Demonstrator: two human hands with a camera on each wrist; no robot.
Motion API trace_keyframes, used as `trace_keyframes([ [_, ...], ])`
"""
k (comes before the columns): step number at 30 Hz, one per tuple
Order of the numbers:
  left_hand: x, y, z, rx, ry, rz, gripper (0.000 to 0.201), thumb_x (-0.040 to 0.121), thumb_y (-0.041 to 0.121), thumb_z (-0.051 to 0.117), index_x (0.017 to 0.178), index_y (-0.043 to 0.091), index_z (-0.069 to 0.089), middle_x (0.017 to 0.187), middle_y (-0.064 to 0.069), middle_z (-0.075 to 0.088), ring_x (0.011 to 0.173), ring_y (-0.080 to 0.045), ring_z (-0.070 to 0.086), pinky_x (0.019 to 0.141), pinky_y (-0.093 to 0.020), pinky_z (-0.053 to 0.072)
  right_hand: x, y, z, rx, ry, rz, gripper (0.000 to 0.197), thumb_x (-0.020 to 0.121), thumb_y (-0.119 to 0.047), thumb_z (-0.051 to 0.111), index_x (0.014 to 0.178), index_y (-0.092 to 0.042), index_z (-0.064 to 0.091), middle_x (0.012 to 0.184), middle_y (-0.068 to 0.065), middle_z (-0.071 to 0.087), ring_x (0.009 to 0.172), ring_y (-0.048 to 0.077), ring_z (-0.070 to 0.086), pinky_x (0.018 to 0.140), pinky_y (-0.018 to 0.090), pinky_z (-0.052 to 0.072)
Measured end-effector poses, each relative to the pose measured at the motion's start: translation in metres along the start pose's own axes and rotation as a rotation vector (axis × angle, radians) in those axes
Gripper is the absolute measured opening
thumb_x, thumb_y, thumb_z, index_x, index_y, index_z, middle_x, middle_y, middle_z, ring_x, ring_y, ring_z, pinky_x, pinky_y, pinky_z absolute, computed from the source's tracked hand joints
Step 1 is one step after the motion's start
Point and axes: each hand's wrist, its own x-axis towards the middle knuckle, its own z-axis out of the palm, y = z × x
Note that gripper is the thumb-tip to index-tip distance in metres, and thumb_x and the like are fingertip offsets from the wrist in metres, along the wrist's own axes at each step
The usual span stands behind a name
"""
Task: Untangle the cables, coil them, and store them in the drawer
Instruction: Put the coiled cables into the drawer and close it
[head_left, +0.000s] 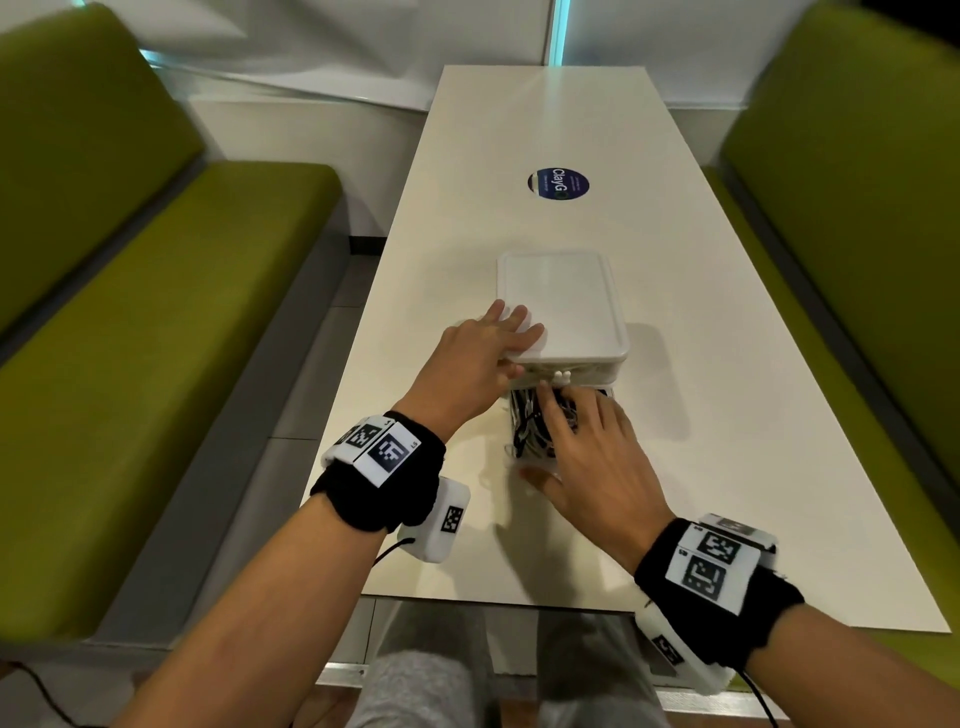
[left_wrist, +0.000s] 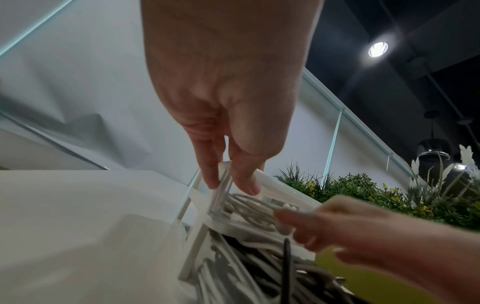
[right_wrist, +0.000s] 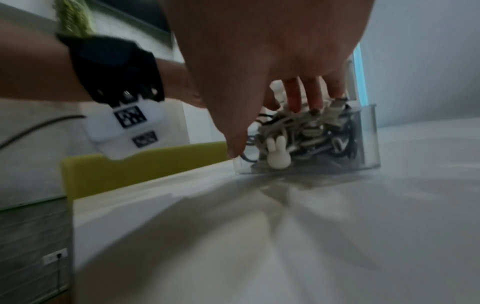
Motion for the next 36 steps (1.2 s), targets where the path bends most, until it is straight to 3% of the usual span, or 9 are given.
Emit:
trace_keyframes([
  [6,0.003,-0.006,0.003,-0.039,0.004,-0.018,0.05,0.09,0.019,0.063,0.139,0.027,0.05,0.145,0.001,0.049,0.14,-0.018,0.037,0.098,-0.036,0.039,-0.013,-0.004,0.013,-0.091,-0.178,-0.073,0.086,0.082,-0.041,0.07,0.148,-0.001,0.031,0.147,0.02,0.037,0.138,0.038,0.034,0.113,0.048,0.035],
  [12,-0.002,-0.003,0.003,0.012,0.078,0.05,0.041,0.092,0.013,0.059,0.132,0.02,0.056,0.141,0.002,0.051,0.134,-0.014,0.031,0.089,-0.039,0.042,0.003,0.006,0.024,-0.17,-0.151,-0.016,0.07,0.079,-0.001,0.069,0.142,0.008,0.039,0.141,0.027,0.046,0.131,0.042,0.046,0.103,0.047,0.046],
  [15,0.001,-0.004,0.003,0.011,0.041,0.025,0.043,0.094,0.014,0.058,0.136,0.024,0.054,0.145,0.005,0.048,0.142,-0.016,0.03,0.095,-0.034,0.034,0.006,0.009,0.015,-0.052,-0.095,-0.047,0.076,0.07,-0.001,0.078,0.138,0.004,0.046,0.137,0.023,0.053,0.126,0.038,0.053,0.097,0.042,0.049],
  [19,-0.001,-0.005,0.002,-0.056,0.029,0.026,0.046,0.092,0.012,0.059,0.136,0.026,0.055,0.147,0.006,0.047,0.142,-0.014,0.03,0.104,-0.035,0.035,-0.008,0.017,-0.004,0.03,-0.037,0.056,0.064,0.076,-0.02,0.078,0.132,-0.002,0.051,0.13,0.018,0.057,0.123,0.036,0.053,0.1,0.042,0.047],
  [22,-0.001,-0.005,0.002,-0.047,0.038,0.03,0.045,0.091,0.012,0.061,0.134,0.024,0.056,0.144,0.002,0.05,0.137,-0.017,0.036,0.1,-0.04,0.039,-0.018,0.017,0.006,-0.088,-0.089,0.157,0.052,0.087,-0.035,0.06,0.122,0.004,0.056,0.125,0.024,0.057,0.122,0.041,0.051,0.104,0.047,0.045],
  [24,-0.001,-0.005,0.003,-0.051,0.035,0.023,0.046,0.091,0.013,0.061,0.135,0.025,0.056,0.144,0.001,0.05,0.138,-0.018,0.038,0.101,-0.039,0.04,-0.019,0.012,0.017,-0.149,-0.184,0.175,0.053,0.096,-0.034,0.045,0.13,0.006,0.052,0.135,0.028,0.051,0.131,0.044,0.043,0.11,0.05,0.037],
  [28,-0.001,-0.005,0.001,-0.025,0.031,0.048,0.046,0.091,0.014,0.061,0.135,0.026,0.056,0.146,0.004,0.048,0.139,-0.015,0.034,0.097,-0.039,0.041,-0.018,0.0,0.024,-0.182,-0.169,0.219,0.053,0.09,-0.016,0.062,0.13,0.016,0.049,0.132,0.036,0.052,0.123,0.053,0.049,0.1,0.055,0.045],
  [32,-0.001,-0.005,0.001,-0.046,0.038,0.065,0.046,0.089,0.011,0.063,0.133,0.026,0.058,0.144,0.005,0.05,0.138,-0.012,0.033,0.094,-0.04,0.042,-0.02,-0.004,0.031,-0.179,-0.177,0.188,0.055,0.088,-0.009,0.038,0.137,0.018,0.038,0.142,0.039,0.037,0.133,0.052,0.038,0.111,0.056,0.03],
  [36,0.002,-0.004,0.0,-0.009,0.034,0.067,0.044,0.09,0.012,0.061,0.132,0.023,0.058,0.142,0.0,0.051,0.134,-0.015,0.037,0.094,-0.044,0.043,-0.009,-0.006,0.029,-0.025,-0.167,0.257,0.078,0.084,-0.029,0.035,0.148,0.011,0.017,0.156,0.031,0.015,0.147,0.042,0.014,0.118,0.053,0.003],
])
